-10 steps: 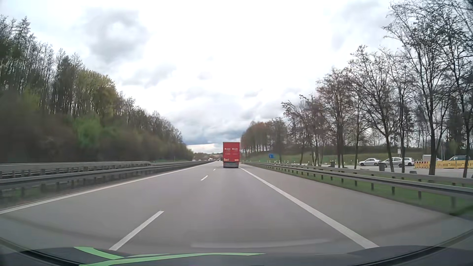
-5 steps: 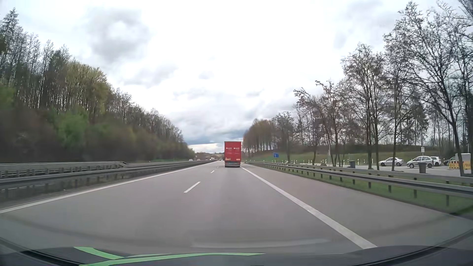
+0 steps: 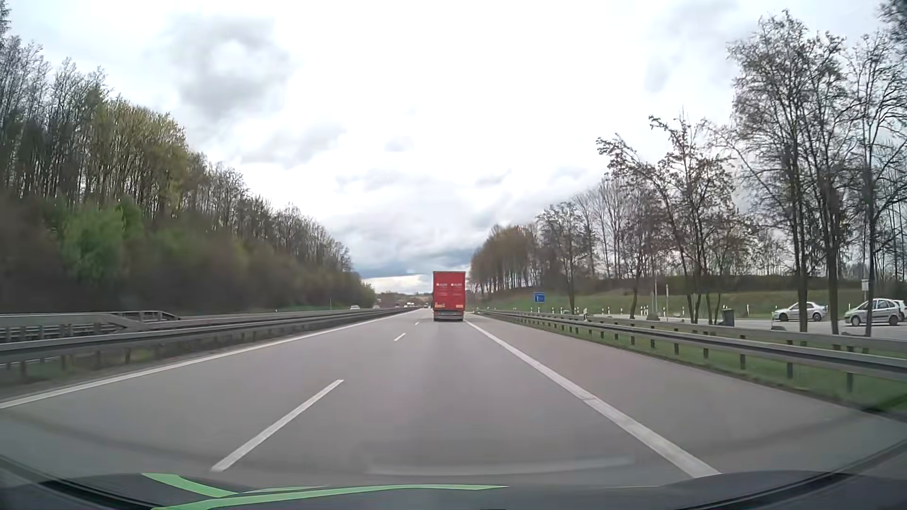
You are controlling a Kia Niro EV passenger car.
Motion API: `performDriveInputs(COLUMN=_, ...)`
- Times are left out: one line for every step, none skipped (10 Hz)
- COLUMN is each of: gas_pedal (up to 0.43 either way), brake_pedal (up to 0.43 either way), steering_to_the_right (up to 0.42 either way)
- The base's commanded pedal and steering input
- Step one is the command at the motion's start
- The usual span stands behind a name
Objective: Follow the waypoints while adhering to traffic rules and regulations
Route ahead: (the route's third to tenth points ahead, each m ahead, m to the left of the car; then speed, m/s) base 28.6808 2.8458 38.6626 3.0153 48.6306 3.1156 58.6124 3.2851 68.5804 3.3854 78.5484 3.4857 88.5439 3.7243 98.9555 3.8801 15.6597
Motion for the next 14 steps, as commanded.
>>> performDriveInputs(gas_pedal=0.169, brake_pedal=0.0, steering_to_the_right=-0.006)
performDriveInputs(gas_pedal=0.157, brake_pedal=0.0, steering_to_the_right=-0.006)
performDriveInputs(gas_pedal=0.157, brake_pedal=0.0, steering_to_the_right=-0.006)
performDriveInputs(gas_pedal=0.157, brake_pedal=0.0, steering_to_the_right=-0.005)
performDriveInputs(gas_pedal=0.157, brake_pedal=0.0, steering_to_the_right=-0.005)
performDriveInputs(gas_pedal=0.157, brake_pedal=0.0, steering_to_the_right=-0.005)
performDriveInputs(gas_pedal=0.157, brake_pedal=0.0, steering_to_the_right=-0.005)
performDriveInputs(gas_pedal=0.15, brake_pedal=0.0, steering_to_the_right=-0.005)
performDriveInputs(gas_pedal=0.15, brake_pedal=0.0, steering_to_the_right=-0.005)
performDriveInputs(gas_pedal=0.15, brake_pedal=0.0, steering_to_the_right=-0.005)
performDriveInputs(gas_pedal=0.138, brake_pedal=0.0, steering_to_the_right=-0.005)
performDriveInputs(gas_pedal=0.138, brake_pedal=0.0, steering_to_the_right=-0.004)
performDriveInputs(gas_pedal=0.138, brake_pedal=0.0, steering_to_the_right=-0.004)
performDriveInputs(gas_pedal=0.13, brake_pedal=0.0, steering_to_the_right=-0.004)
